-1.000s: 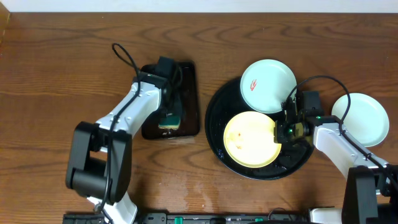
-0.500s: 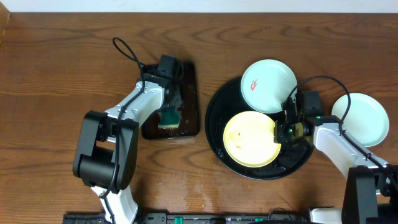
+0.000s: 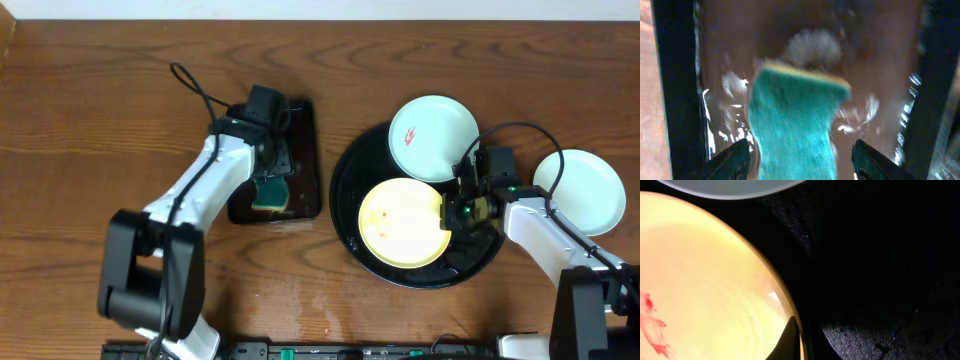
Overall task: Clean dirty plates on tray and stack at the side
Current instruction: 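Grasp the green sponge in the small tray with the left gripper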
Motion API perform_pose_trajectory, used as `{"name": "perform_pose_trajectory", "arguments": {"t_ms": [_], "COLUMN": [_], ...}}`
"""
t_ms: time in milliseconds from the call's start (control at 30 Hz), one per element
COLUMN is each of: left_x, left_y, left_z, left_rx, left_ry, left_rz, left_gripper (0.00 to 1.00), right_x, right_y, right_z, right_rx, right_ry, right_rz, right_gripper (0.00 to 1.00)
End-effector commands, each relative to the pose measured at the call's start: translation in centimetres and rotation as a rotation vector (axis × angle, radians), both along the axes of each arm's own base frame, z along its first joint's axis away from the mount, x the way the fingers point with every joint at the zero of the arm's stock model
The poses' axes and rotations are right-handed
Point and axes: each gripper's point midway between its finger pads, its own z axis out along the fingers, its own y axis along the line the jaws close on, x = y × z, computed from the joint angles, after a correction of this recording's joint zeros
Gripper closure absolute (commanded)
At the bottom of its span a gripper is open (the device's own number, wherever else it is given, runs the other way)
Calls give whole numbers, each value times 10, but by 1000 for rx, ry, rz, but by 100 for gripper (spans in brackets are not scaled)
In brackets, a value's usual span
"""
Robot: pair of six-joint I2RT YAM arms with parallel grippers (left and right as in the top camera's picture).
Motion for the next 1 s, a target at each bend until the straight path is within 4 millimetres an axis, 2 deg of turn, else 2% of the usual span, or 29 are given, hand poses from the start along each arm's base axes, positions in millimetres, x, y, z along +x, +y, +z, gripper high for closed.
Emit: {"name": "perform_pose_trajectory", "arguments": {"t_ms": [0,67,200,267,367,433,467,633,833,867,900,967], "left_x": [-11,-16,-25,-28,-32,-32,-32,-28,-19,-20,-22,-26], "left_y": [-11,-9,-6,-6,-5,-4,-4,-6,-8,-8,-7,-6], "left_z": [1,-9,-35,-50,-66,-70,-70,-55,-11,-6,-4,-3], "left_rx": [-64,-56,-40,-34,-26,-24,-24,-18,-38,-40,-40,-37], "left_ry": [41,64,123,144,173,183,183,165,88,81,80,97], "left_rz": [-26,-26,-23,-23,-22,-22,-22,-75,-76,-76,-76,-67], "left_gripper": [46,52,52,57,71,90,92,92,92,87,64,50], "right_x": [-13,-13,-13,-13,-13,-13,-13,-12,-13,-13,-13,-13], "right_y": [-10,-10,-10,-10,-10,-10,-10,-10,-10,-10,-10,-10], "right_z": [-17,-17,-17,-17,-17,-17,-17,-17,-17,-17,-17,-17], "right_rx": [-65,-65,-65,-65,-65,-65,-65,-64,-65,-65,-65,-65], "right_ry": [65,65,65,65,65,65,65,64,65,65,65,65], "right_rz": [-31,-31,-31,-32,-31,-31,-32,-32,-31,-31,-32,-31], "right_gripper": [99,99,99,99,99,99,99,99,99,99,99,99]}}
